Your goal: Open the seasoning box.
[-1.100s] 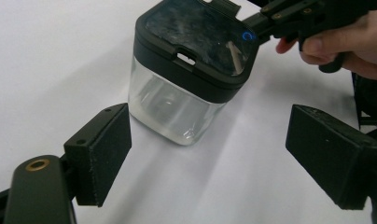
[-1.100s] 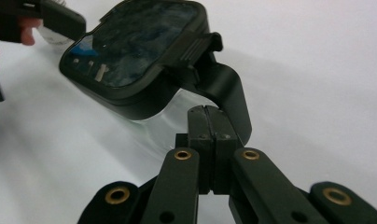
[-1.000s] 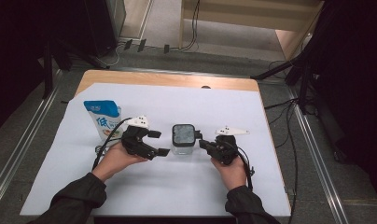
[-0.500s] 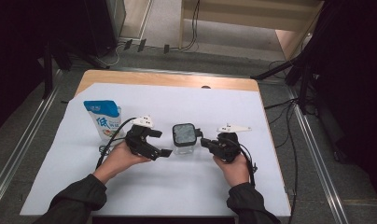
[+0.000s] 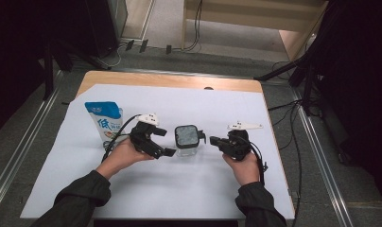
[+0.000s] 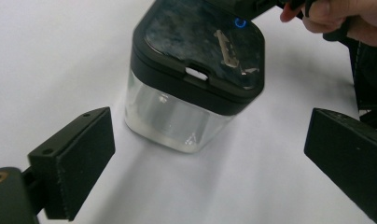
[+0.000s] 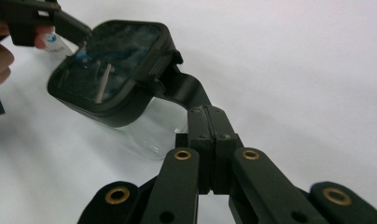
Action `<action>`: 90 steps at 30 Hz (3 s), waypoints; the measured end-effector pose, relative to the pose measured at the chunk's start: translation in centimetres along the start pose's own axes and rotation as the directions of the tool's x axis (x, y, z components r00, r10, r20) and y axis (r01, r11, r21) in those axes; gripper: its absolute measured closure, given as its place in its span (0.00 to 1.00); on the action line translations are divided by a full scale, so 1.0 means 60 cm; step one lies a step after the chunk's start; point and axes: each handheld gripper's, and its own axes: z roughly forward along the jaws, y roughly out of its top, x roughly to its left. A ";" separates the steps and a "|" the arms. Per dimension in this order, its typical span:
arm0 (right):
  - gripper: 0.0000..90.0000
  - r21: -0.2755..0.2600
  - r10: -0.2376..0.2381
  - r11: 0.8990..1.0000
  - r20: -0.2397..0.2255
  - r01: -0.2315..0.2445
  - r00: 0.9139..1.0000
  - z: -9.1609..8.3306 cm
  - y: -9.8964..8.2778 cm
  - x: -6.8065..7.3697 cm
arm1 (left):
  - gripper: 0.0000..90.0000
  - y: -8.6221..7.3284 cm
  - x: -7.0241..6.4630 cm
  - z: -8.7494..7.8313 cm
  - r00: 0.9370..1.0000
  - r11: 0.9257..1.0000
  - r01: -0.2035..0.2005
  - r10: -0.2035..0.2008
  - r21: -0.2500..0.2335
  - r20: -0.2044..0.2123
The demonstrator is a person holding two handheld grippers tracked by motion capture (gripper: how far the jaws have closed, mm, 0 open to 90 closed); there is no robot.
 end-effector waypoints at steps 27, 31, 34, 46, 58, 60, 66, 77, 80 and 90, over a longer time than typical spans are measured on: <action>1.00 0.023 0.017 1.000 -0.023 -0.017 1.000 0.034 0.020 -0.010 | 0.10 0.014 0.014 0.067 0.996 0.996 -0.085 0.086 0.031 -0.017; 1.00 0.028 0.028 0.999 -0.022 -0.027 0.999 0.035 0.019 -0.012 | 0.13 0.017 0.010 0.072 0.993 0.993 -0.117 0.118 0.027 -0.032; 1.00 0.029 0.027 0.999 -0.018 -0.026 0.999 0.035 0.019 -0.010 | 0.13 0.019 0.008 0.072 0.993 0.994 -0.107 0.108 0.034 -0.037; 1.00 0.027 0.014 1.000 -0.001 -0.014 1.000 0.034 0.018 -0.006 | 0.14 0.030 0.000 0.059 0.991 0.991 -0.126 0.128 0.037 -0.046; 1.00 0.028 0.018 0.999 -0.003 -0.018 1.000 0.035 0.018 -0.006 | 0.16 0.038 -0.004 0.048 0.988 0.989 -0.142 0.144 0.039 -0.057; 1.00 0.030 0.013 0.999 -0.002 -0.013 1.000 0.035 0.018 -0.006 | 0.16 0.040 -0.005 0.046 0.988 0.989 -0.142 0.144 0.042 -0.052; 1.00 0.032 0.011 0.999 -0.001 -0.011 1.000 0.036 0.018 -0.005 | 0.16 0.048 -0.010 0.042 0.986 0.987 -0.153 0.156 0.049 -0.061; 1.00 0.037 0.015 0.999 -0.001 -0.015 1.000 0.037 0.016 -0.005 | 0.15 0.065 -0.022 0.034 0.984 0.986 -0.159 0.163 0.058 -0.071; 1.00 0.037 0.019 0.999 -0.004 -0.019 1.000 0.037 0.016 -0.005 | 0.15 0.070 -0.027 0.033 0.983 0.983 -0.168 0.173 0.076 -0.066; 1.00 0.037 0.018 0.999 -0.009 -0.017 1.000 0.037 0.016 -0.005 | 0.15 0.076 -0.035 0.033 0.982 0.981 -0.171 0.177 0.090 -0.061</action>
